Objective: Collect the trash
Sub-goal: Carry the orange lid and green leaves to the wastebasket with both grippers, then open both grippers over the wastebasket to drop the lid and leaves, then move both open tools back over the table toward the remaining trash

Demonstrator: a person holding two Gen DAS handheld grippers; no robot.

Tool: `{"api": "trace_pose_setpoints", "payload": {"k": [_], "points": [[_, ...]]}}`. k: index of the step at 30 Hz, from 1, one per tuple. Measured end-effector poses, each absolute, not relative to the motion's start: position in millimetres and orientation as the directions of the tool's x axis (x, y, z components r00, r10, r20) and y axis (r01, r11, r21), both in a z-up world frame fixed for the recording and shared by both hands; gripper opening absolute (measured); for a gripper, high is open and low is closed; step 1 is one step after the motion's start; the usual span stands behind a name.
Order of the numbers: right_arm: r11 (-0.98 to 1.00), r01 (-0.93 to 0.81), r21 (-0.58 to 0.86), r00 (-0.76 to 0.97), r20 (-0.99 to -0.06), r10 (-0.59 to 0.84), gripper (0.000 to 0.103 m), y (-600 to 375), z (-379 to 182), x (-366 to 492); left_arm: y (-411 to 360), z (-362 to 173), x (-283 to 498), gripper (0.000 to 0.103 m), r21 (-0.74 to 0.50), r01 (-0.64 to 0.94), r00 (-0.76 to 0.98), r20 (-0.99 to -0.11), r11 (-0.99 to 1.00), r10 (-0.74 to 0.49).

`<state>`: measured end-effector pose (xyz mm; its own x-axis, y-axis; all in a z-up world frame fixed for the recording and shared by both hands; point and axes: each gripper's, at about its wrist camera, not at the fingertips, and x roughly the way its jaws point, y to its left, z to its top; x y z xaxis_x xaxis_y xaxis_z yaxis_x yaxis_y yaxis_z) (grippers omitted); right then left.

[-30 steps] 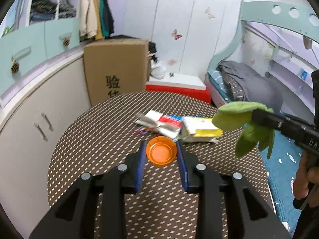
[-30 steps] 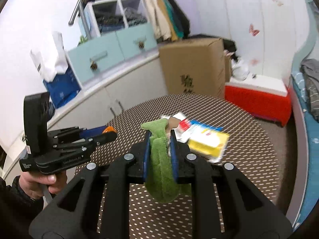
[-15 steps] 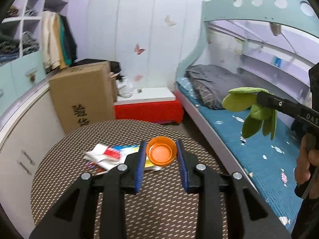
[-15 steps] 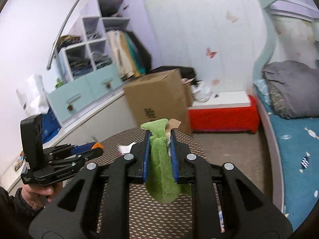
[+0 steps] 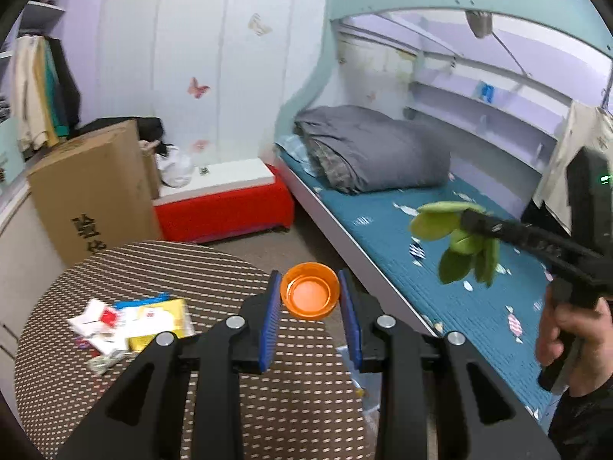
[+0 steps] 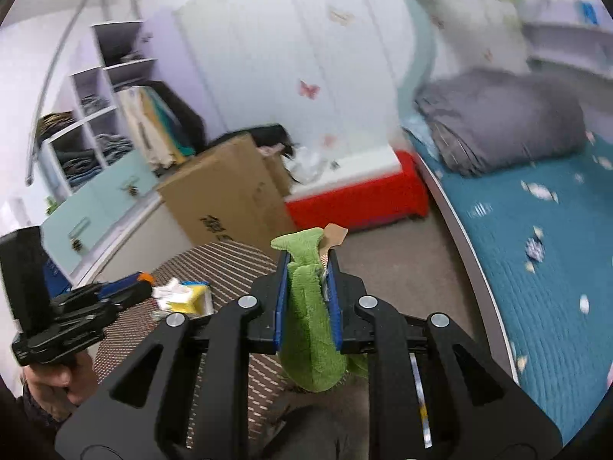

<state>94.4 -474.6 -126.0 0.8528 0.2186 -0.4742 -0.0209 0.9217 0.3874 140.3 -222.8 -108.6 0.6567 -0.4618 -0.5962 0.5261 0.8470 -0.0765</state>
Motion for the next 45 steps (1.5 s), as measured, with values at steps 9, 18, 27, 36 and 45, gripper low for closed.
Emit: {"api": "trace_pose_setpoints", "payload": {"k": [9,18,27,36,45], "points": [[0.866,0.163,0.472,0.731,-0.648,0.215,0.019,-520,-234,125,-279,-149,159,0.029,-0.068,0.585,0.566,-0.679,0.808,-0.466],[0.79,0.308,0.53,0.616,-0.744,0.259,0.069,-546,-335,146,-328,-198,178,0.029,-0.06,0.623,0.471,-0.768,0.78,-0.435],[0.744,0.376,0.553,0.659,-0.724,0.204,0.083,-574,-333,118,-372,-246,190,0.029,-0.059,0.665,0.372,-0.838,0.745,-0.399],[0.724,0.394,0.566,0.718,-0.681,0.142,0.088,-593,-304,98,-407,-268,196,0.09,-0.029,0.692,0.341,-0.867,0.722,-0.362],[0.721,0.397,0.569,0.738,-0.664,0.118,0.092,-590,-290,86,-388,-250,193,0.092,-0.023,0.654,0.398,-0.84,0.756,-0.369]]}}
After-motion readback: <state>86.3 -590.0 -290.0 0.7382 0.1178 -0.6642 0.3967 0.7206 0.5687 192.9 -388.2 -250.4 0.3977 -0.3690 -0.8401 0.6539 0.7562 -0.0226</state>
